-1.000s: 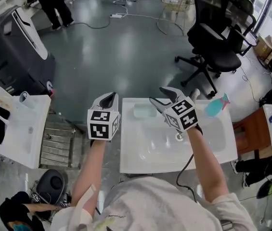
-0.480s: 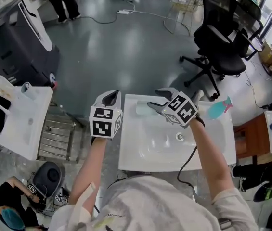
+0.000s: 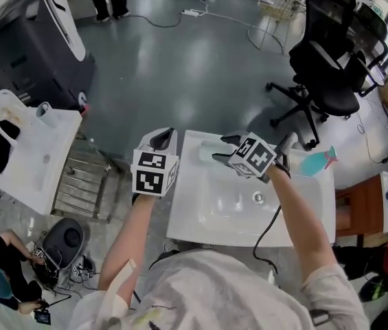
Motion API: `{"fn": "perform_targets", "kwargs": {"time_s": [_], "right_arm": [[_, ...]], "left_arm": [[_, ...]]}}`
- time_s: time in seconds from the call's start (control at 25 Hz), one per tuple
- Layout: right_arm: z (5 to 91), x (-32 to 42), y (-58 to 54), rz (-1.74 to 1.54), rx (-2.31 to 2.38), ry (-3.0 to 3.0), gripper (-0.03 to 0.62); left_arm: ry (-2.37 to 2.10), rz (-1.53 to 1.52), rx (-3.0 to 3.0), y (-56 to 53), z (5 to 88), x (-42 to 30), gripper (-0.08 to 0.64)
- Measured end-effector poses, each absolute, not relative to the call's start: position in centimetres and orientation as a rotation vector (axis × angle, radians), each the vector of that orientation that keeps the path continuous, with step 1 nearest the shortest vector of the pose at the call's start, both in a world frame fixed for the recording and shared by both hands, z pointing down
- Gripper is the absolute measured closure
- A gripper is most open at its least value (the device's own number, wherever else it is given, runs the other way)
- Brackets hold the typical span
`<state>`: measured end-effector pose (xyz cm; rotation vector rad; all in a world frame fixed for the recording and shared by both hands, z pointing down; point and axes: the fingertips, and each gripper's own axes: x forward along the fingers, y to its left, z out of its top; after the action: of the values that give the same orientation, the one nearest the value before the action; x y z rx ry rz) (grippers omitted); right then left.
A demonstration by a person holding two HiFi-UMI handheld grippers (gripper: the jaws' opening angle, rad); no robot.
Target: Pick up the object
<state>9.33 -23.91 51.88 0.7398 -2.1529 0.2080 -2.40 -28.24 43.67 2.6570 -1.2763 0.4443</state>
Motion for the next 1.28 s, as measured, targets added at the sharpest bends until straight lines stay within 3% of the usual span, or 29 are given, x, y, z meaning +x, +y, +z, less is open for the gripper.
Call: {"fn": "perform_targets", "kwargs": {"time_s": [0.8,1.28], "right_arm": [[60.2,8.9,-23.1,0.248,0.438,-1.987,0.376],[62.7,9.3,-23.2,0.27,0.409,-1.929,0.443]], "left_arm": [[-1.33,0.497,2.593,-27.5,45.4,-3.6,0.558],[-1.378,0.501,2.544,-27.5,46.2,-5.2,0.558]]}}
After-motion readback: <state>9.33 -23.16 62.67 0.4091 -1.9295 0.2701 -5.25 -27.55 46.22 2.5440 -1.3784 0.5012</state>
